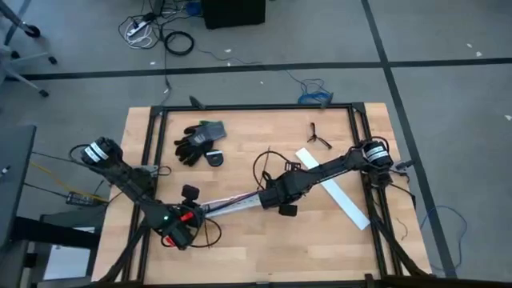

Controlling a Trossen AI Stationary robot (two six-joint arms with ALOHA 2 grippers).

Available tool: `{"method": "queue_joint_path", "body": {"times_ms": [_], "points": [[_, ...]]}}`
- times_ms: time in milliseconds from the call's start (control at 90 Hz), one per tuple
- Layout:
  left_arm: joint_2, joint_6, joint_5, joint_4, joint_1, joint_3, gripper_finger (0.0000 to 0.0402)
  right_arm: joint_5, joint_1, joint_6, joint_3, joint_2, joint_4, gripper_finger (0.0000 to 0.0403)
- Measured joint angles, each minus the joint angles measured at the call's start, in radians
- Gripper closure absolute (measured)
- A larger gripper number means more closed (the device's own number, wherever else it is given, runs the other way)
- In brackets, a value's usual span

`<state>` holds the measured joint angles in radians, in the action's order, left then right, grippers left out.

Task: Ziptie cables
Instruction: Put the zip tied cable wires into the white cable duct

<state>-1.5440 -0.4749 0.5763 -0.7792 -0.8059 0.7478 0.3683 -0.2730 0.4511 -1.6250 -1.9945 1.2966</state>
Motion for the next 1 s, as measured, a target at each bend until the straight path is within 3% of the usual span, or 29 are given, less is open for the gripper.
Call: {"method": "queue_joint_path", "body": {"times_ms": [89, 389, 1000], "points": [[0.0, 0.0, -0.003, 0.0, 0.0, 0.0, 0.0401, 0.042, -0.008, 0.001, -0.024, 0.0, 0.003, 0.0402], [0.0, -0.023, -0.013, 0.0, 0.0, 0.0, 0.0401, -0.094, 0.008, 0.003, 0.002, 0.001, -0.04, 0.0402], [0.0, -0.011, -0.015, 0.0, 0.0, 0.0, 0.0401, -0.209, 0.102, -0.147, 0.238, 0.002, -0.3, 0.0402]]}}
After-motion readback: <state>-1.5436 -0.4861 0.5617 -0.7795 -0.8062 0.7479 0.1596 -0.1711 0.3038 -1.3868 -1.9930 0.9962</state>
